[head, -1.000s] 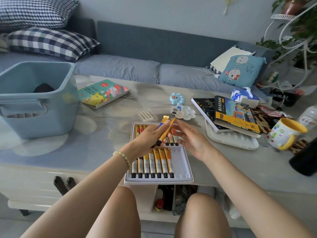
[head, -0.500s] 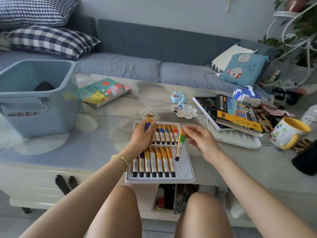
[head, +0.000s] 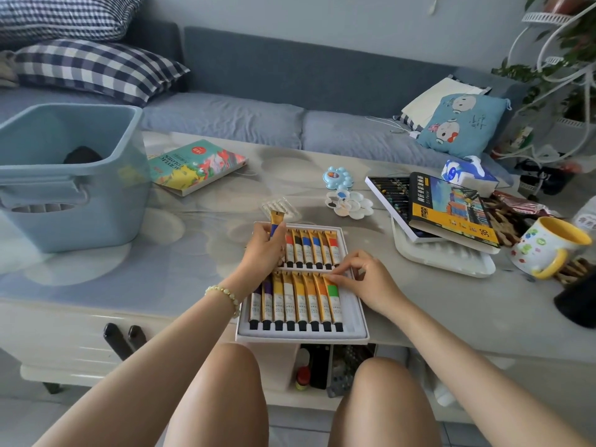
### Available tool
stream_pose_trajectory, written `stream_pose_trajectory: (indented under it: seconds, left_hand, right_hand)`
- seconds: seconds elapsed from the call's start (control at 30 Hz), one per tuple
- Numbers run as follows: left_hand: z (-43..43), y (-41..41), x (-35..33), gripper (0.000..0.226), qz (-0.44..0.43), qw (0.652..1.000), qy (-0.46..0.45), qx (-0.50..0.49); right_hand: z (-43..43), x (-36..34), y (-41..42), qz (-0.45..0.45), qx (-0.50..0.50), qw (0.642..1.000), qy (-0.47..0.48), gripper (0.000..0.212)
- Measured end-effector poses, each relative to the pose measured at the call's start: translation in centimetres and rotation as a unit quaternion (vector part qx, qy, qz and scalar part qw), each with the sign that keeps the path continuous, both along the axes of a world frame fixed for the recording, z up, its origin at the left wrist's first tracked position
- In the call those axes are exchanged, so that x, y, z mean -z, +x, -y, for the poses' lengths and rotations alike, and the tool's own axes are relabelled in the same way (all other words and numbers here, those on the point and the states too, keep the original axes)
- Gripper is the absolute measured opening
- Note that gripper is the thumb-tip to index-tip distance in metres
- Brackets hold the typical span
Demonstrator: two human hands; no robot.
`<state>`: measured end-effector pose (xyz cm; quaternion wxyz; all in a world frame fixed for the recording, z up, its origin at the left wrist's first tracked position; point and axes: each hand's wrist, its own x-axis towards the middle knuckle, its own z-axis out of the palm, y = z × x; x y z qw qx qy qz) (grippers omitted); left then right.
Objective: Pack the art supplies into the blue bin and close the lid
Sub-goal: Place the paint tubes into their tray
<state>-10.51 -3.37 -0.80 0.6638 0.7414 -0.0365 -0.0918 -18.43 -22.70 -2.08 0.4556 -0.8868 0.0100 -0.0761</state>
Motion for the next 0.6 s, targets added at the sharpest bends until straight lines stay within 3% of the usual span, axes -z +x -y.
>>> stream_pose_trajectory:
  seconds: [0.1,0.2,0.37,0.5,0.6]
  left_hand:
    - [-0.2,0.1,-0.2,0.014,0.014,0.998,0.04,0.039]
    - [-0.2,-0.2,-0.5,0.011,0.039,0.996,0.008,0.083]
    - [0.7,-1.2,-1.1,0.014,0.075,0.986,-0.013,0.146]
    - [2.0,-1.8,-1.7,0.017,0.076,0.98,0.002,0.185]
    - [2.3,-1.7,-1.4,0.035,0.174,0.956,0.133,0.197]
  right_hand:
    - [0.0,0.2,-0.2,0.019,-0.004,0.999,-0.032,0.012]
    - [-0.1,-0.3,0.1,0.015,0.013,0.999,-0.027,0.012]
    - [-1.4,-3.7,0.6,0.024,0.065,0.974,0.215,0.012]
    - [-1.7,-4.8,1.3,-0.005,0.06,0.963,0.261,0.015]
    - [-1.4,-4.9,1.4,0.0,0.083,0.945,0.317,0.011]
